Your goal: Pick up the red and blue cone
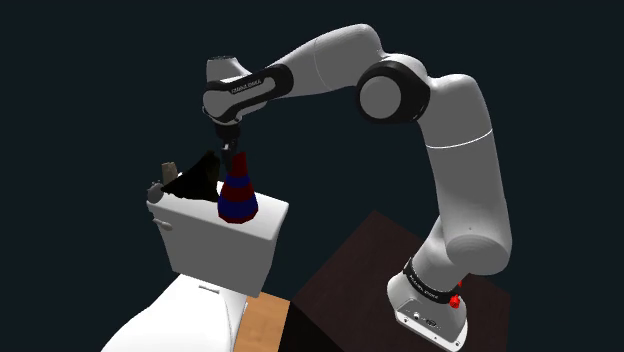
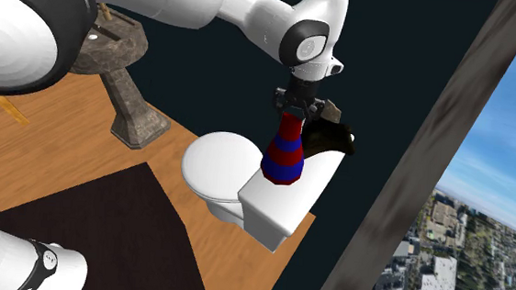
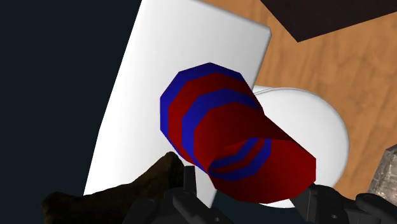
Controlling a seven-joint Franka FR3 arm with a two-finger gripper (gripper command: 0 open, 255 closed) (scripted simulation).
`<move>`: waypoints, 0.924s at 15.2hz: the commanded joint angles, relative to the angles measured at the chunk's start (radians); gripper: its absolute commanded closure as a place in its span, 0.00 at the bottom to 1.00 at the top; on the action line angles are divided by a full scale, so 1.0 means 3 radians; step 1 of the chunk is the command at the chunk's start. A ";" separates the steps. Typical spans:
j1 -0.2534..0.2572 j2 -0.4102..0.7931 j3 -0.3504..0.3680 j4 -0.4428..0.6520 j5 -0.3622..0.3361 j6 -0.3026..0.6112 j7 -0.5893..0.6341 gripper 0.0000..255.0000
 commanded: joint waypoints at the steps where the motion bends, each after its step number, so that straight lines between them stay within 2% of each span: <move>1: -0.0001 0.0004 -0.0001 -0.0004 -0.0001 0.0002 -0.0001 1.00; 7: 0.0000 0.0004 -0.0001 0.0000 -0.0001 -0.0002 0.0000 1.00; 14: 0.0000 -0.0134 -0.0001 0.0098 -0.0001 -0.0238 0.0001 1.00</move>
